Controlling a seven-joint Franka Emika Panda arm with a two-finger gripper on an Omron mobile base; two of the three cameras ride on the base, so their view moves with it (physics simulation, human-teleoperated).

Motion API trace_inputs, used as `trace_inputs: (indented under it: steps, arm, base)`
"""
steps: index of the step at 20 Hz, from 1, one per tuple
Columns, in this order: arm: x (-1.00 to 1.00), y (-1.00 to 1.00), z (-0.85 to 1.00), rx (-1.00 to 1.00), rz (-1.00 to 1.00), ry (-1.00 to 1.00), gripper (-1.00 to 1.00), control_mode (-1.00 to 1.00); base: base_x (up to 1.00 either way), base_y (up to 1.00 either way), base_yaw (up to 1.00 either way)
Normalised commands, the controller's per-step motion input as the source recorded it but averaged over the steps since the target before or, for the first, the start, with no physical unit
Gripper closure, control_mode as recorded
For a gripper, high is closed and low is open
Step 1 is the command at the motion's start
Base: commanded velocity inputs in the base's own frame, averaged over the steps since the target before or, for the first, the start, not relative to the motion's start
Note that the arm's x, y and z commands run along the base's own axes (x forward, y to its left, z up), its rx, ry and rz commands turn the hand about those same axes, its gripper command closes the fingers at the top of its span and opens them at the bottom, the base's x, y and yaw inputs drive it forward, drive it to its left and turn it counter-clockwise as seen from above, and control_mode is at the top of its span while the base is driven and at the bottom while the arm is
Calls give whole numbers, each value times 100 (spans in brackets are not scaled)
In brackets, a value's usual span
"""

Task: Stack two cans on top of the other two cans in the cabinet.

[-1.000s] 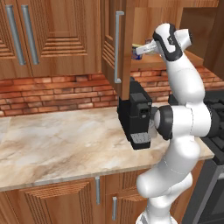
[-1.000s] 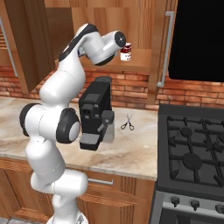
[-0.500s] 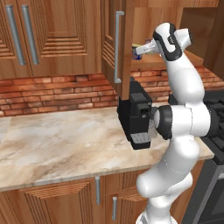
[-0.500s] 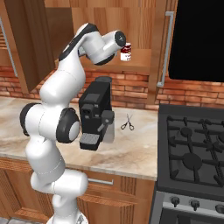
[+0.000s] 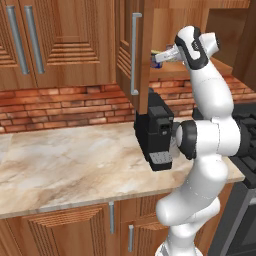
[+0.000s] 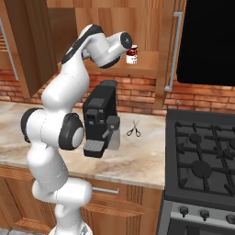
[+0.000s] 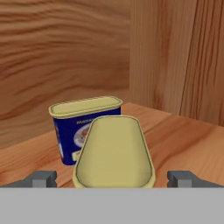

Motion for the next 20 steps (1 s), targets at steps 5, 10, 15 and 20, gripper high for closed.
trace_inputs:
  steps: [5,10,15,20]
  arm:
    - [0,0,0,0,0,0,-100,-100]
    - [0,0,0,0,0,0,100,-100]
    - [0,0,0,0,0,0,100,-100]
    - [0,0,0,0,0,0,100,-100]
  base:
    - [0,0,0]
    - [0,0,0]
    - [0,0,0]
    - [0,0,0]
